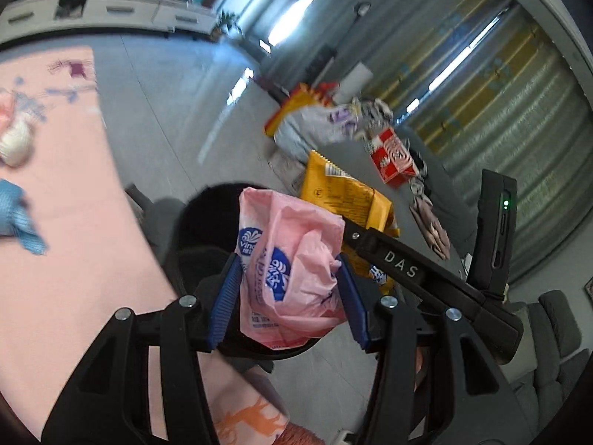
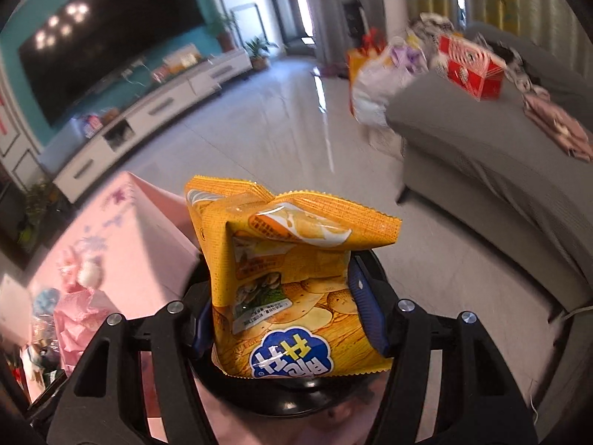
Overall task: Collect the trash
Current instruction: 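Carry both bags to the black bin and open both tools to drop them, then move both tools back over the table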
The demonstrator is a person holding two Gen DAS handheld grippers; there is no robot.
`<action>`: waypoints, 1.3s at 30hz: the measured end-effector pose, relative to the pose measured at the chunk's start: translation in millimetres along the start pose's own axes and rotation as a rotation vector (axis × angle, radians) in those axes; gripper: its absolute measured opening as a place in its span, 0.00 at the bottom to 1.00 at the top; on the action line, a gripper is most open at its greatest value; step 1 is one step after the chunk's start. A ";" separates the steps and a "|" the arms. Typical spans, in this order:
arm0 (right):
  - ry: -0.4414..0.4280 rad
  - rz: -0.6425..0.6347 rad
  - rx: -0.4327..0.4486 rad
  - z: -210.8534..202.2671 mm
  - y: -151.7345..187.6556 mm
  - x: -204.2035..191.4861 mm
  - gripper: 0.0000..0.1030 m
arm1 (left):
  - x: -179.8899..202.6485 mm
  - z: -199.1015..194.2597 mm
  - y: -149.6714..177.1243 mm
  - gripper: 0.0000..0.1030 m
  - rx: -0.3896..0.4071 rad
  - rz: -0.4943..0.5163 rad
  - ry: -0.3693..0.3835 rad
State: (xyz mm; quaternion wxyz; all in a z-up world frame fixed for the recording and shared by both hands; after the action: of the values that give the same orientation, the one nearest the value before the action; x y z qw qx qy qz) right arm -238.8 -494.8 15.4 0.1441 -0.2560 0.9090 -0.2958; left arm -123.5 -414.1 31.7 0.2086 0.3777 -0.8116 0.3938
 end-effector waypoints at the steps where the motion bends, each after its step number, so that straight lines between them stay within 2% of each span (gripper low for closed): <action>1: 0.005 0.004 -0.011 3.2 0.2 4.7 0.61 | -0.6 7.4 0.7 0.51 -0.017 -0.010 0.011; 4: 0.005 0.015 -0.054 17.8 4.9 12.0 0.61 | -2.6 30.0 7.8 0.52 -0.073 -0.042 0.038; 8: 0.013 0.016 -0.099 27.0 10.1 14.6 0.61 | -9.1 57.1 11.2 0.53 -0.117 -0.055 0.010; 13: 0.017 0.028 -0.116 26.7 10.8 17.0 0.69 | -6.8 60.8 7.9 0.58 -0.114 -0.047 -0.008; 14: 0.016 0.032 -0.117 26.1 10.5 17.6 0.70 | -6.0 58.1 8.1 0.62 -0.112 -0.044 -0.003; 16: 0.024 0.032 -0.109 23.8 8.9 17.5 0.79 | -5.2 56.0 8.9 0.70 -0.108 -0.036 0.000; 20: 0.022 0.025 -0.074 14.3 5.8 14.1 0.86 | -5.3 41.2 6.7 0.87 -0.079 -0.035 -0.005; 24: 0.015 0.011 -0.024 -0.9 1.4 9.5 0.90 | -6.7 27.8 3.3 0.89 -0.066 -0.048 0.014; 26: 0.010 0.012 -0.005 -6.4 -1.4 6.5 0.90 | -6.9 14.3 0.2 0.90 -0.043 -0.051 0.013; 29: -0.002 -0.003 0.033 -18.8 -5.3 -2.2 0.91 | -10.9 -15.9 -6.6 0.96 0.028 -0.050 0.000; 34: -0.066 -0.048 0.087 -36.3 -8.3 -27.1 0.91 | -36.8 -87.6 -10.6 0.97 0.166 -0.034 -0.118; 39: -0.112 -0.102 0.135 -53.3 -7.9 -57.9 0.94 | -78.1 -162.4 -10.7 0.97 0.285 -0.104 -0.217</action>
State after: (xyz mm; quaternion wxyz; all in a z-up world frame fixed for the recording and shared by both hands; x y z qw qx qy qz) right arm -209.8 -443.7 68.4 0.1965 -0.3077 0.8632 -0.3487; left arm -59.5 -253.9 85.1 0.0844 0.4852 -0.7448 0.4504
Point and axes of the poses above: each gripper's, at about its wrist camera, not at the fingertips, and z roughly the way its jaws point, x to its right, y to its underside, the point moved 7 cm from there along z, roughly the way its jaws point, and after that the axes turned 5 degrees about -z, right-handed, at the moved point
